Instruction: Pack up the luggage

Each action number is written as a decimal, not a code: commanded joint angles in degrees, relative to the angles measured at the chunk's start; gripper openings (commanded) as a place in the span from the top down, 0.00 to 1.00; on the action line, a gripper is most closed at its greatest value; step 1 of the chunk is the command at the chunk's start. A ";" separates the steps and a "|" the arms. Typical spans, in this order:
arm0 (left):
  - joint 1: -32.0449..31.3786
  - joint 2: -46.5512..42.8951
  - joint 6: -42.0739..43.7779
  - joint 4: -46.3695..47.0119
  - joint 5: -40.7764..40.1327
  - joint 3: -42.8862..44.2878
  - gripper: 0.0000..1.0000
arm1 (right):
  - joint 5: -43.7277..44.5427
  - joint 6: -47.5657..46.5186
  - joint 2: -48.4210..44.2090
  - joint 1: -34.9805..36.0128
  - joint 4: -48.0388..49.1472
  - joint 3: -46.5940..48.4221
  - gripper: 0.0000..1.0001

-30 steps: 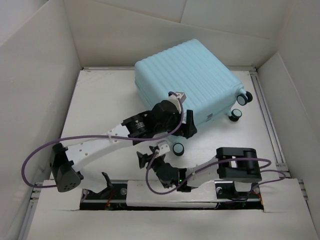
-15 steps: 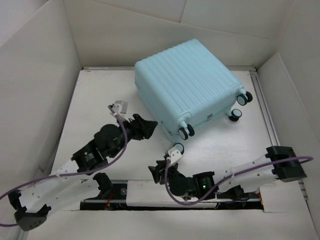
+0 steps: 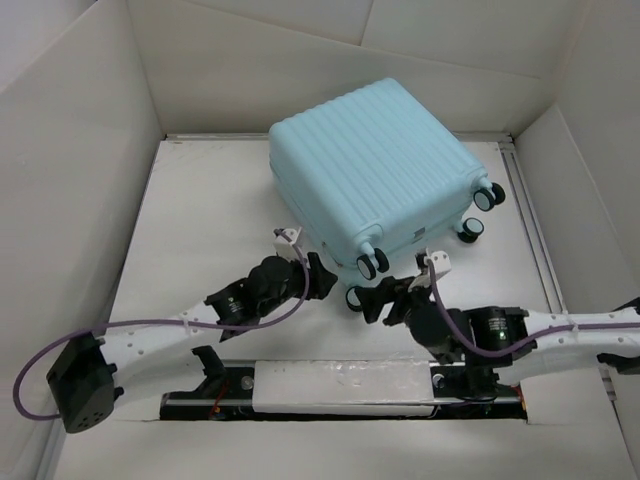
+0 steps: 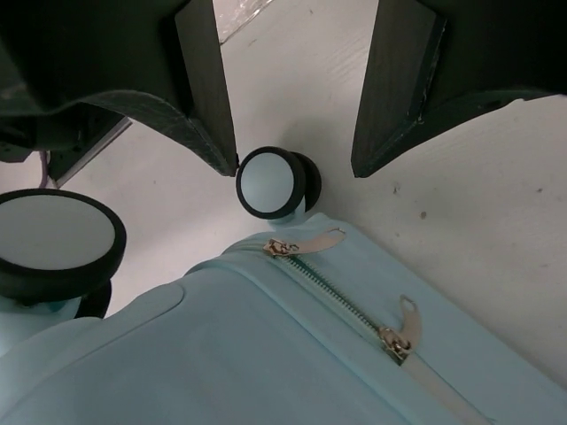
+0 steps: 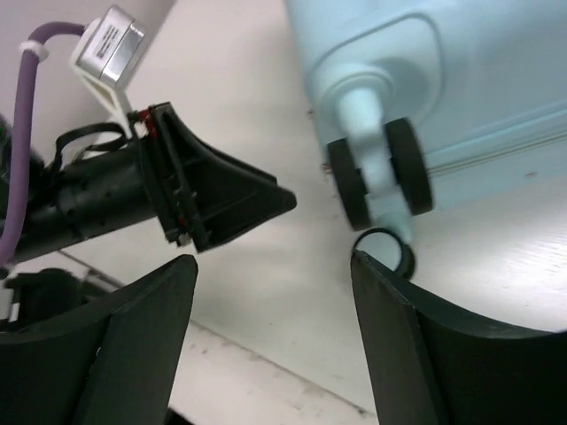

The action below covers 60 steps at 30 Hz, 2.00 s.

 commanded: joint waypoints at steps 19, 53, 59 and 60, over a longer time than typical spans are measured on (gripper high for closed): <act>-0.26 21.73 10.19 9.11 -4.62 10.99 0.47 | -27.07 -22.74 12.77 -31.02 -1.71 9.87 0.13; 21.53 19.37 7.57 7.01 4.61 5.46 1.00 | -46.14 -25.83 10.05 -42.37 4.80 0.91 1.00; 22.16 12.70 1.94 2.44 1.70 4.42 0.78 | -50.71 -25.83 12.76 -40.35 8.31 0.91 1.00; 22.16 10.68 0.28 1.65 1.70 3.71 0.63 | -50.72 -25.31 13.56 -38.95 8.32 1.61 1.00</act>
